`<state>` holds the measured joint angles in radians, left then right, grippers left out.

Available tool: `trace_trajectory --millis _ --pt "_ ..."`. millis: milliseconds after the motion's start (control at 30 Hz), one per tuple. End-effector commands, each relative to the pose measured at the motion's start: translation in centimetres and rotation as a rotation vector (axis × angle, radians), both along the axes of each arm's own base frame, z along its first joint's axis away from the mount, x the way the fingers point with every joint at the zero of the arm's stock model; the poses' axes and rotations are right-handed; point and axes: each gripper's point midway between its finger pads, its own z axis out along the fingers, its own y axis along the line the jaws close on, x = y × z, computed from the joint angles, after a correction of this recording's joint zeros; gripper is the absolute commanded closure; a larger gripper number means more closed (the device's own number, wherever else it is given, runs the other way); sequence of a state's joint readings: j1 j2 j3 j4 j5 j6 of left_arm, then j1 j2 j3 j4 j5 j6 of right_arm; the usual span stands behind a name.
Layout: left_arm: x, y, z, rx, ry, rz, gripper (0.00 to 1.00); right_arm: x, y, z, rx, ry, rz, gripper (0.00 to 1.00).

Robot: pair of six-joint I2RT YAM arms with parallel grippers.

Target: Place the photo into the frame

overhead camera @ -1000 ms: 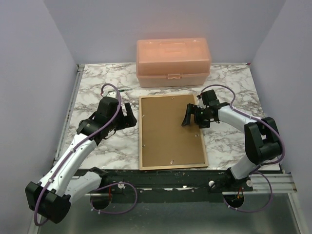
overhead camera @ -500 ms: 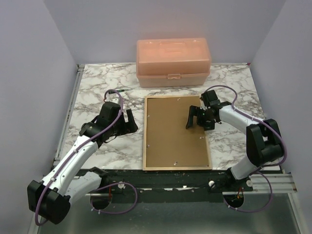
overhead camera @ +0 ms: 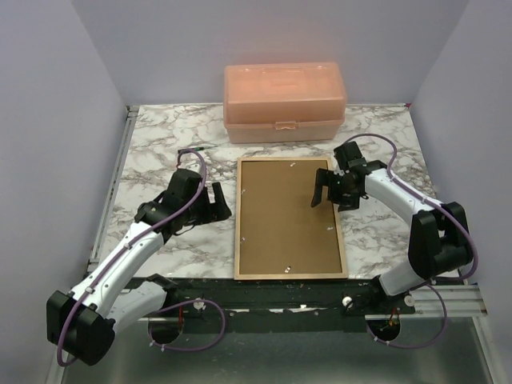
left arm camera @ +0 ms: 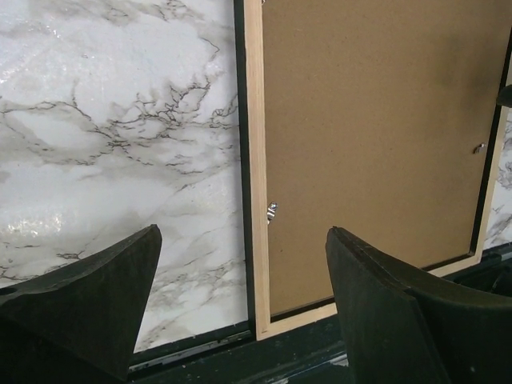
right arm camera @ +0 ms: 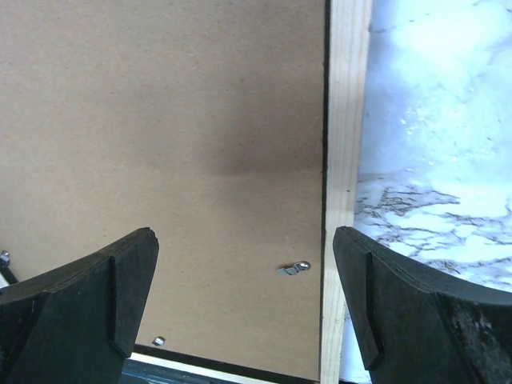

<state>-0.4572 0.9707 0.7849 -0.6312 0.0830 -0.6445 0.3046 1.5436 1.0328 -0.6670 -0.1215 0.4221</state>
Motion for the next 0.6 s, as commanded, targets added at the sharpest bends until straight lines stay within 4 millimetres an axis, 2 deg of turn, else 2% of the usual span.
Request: trace_trajectory --millis 0,200,433,567 --pt "-0.4 -0.8 -0.3 -0.028 0.012 -0.029 0.15 -0.3 -2.1 -0.4 -0.103 0.013 -0.073 0.0" --pt "-1.1 -2.0 -1.7 -0.09 0.055 -0.049 0.16 -0.9 -3.6 -2.7 -0.178 0.053 -0.117 0.0" --pt "-1.8 -3.7 -4.7 -0.179 0.128 -0.067 0.17 -1.9 -1.1 -4.9 -0.04 0.11 -0.066 0.0" --pt "-2.0 -4.4 -6.5 -0.217 0.169 -0.075 0.19 -2.6 0.1 -5.0 0.031 0.124 -0.023 0.0"
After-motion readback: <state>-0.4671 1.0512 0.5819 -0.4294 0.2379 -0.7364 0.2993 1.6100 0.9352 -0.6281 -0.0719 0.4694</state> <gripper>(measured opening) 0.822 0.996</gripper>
